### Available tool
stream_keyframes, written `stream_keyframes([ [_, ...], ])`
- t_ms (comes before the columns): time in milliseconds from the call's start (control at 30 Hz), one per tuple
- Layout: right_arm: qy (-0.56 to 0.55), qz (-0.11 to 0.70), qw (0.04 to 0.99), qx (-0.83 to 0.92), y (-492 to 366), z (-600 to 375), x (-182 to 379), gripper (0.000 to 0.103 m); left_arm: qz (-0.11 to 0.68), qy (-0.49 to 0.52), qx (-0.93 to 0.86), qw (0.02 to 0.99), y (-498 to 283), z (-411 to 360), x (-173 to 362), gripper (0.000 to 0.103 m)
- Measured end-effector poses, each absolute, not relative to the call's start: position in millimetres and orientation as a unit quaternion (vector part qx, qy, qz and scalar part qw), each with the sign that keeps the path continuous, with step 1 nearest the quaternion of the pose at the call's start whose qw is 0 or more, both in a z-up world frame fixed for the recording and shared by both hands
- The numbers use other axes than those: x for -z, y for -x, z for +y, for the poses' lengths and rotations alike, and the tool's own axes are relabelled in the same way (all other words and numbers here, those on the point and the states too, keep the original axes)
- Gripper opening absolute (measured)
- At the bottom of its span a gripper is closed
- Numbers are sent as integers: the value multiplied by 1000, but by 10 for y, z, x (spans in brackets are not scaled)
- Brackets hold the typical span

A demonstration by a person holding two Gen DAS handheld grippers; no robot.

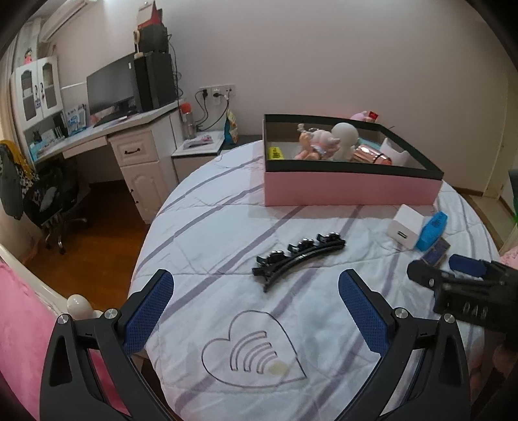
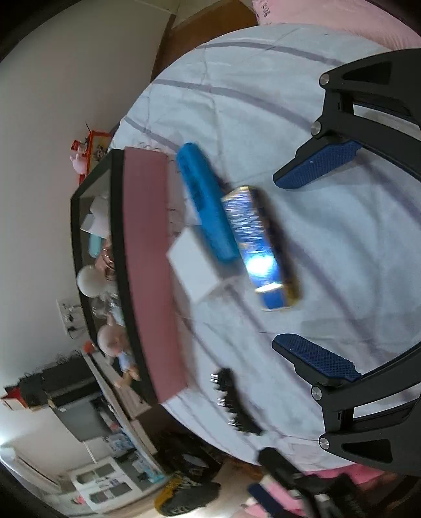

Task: Organize rigid objects
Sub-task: 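Grasp the black hair clip with the left tool while the right tool grasps the battery pack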

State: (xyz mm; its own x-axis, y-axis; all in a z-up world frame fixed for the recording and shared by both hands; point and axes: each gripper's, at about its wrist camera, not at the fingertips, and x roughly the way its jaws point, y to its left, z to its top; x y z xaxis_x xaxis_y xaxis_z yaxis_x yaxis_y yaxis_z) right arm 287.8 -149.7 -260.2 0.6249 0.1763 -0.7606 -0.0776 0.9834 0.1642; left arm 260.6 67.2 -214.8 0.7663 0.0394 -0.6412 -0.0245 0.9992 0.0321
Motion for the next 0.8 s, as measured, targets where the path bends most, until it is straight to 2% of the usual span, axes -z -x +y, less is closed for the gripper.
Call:
stream_keyframes([
  [267,-8,431,902,-29,-2883,-1551,2613,93,364,-26,2,931,-2907,713,2264,103],
  [567,-4,425,905,10,-2612,-1991,2569,93,412,-60,23,909,-3269,596,2490,102],
  [600,-5,426,905,19,-2594,-2053,2569,93,412,-64,25,909,-3281,572,2486,98],
  [633,-8,424,905,22,-2578,-2090,2560,93,414,-61,35,907,-3289,555,2483,85],
  [700,-22,423,906,25,-2566,-2181,2551,93,419,-36,59,906,-3285,534,2474,68],
  [800,-25,407,913,24,-2579,-2191,2499,93,411,-50,60,908,-3207,409,2456,52],
])
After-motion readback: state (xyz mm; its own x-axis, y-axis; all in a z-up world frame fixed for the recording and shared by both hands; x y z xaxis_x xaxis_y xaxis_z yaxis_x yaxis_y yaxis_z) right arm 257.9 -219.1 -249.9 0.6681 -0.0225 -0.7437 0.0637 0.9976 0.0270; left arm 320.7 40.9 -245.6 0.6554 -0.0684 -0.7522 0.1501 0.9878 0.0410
